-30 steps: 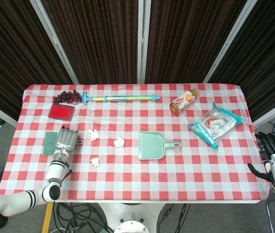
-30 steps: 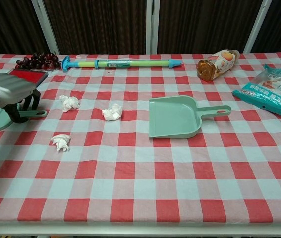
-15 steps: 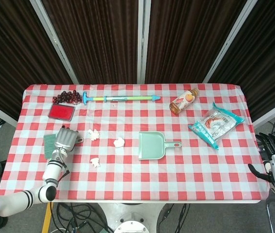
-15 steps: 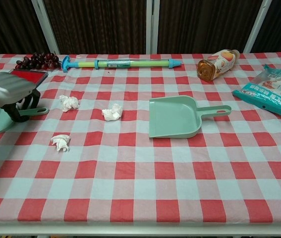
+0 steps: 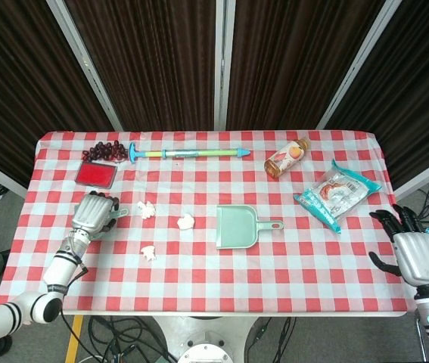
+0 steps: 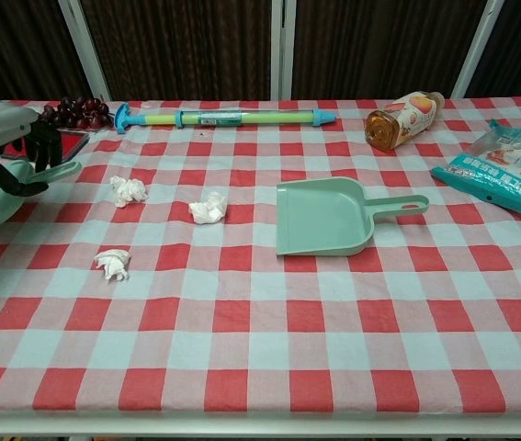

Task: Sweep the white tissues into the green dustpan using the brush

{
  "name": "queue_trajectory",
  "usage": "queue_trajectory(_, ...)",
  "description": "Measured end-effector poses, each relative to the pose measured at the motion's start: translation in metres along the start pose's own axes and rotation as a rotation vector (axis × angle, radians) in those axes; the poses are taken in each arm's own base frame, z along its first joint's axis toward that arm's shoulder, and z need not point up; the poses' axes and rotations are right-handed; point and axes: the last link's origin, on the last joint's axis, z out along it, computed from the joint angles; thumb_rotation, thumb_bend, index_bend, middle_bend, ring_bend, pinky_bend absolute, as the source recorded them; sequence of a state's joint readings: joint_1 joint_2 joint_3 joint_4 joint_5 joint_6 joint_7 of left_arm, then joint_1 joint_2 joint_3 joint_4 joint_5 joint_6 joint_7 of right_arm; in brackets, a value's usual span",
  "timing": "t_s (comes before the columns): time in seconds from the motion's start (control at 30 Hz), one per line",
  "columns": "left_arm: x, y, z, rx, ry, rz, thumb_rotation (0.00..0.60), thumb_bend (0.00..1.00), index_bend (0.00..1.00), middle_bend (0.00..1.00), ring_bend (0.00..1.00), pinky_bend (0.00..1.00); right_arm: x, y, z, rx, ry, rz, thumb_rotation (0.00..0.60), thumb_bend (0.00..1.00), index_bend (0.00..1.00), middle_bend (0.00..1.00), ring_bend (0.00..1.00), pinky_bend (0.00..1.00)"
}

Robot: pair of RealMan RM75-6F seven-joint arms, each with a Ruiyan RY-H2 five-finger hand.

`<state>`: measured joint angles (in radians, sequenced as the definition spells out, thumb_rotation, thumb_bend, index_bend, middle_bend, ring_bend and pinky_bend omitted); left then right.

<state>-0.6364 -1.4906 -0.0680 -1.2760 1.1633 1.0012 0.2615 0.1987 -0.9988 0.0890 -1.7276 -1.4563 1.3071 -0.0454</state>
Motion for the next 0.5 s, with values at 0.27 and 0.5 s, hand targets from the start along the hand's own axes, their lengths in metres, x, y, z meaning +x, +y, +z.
queue_trajectory(0.27, 0.013, -0.006, -0.024, -0.124, 0.08, -0.109, 0.6, 0.41, 0.5, 0.54, 0.41, 0.35, -0.028, -0.051, 0.055, 0.081, -0.097, -0.081, 0.6, 0.24, 0.31, 0.27, 0.0, 0.0)
queue_trajectory(0.5, 0.014, -0.006, -0.033, -0.151, 0.092, -0.142, 0.6, 0.41, 0.5, 0.54, 0.41, 0.35, -0.061, -0.092, 0.095, 0.135, -0.169, -0.111, 0.6, 0.24, 0.31, 0.26, 0.0, 0.0)
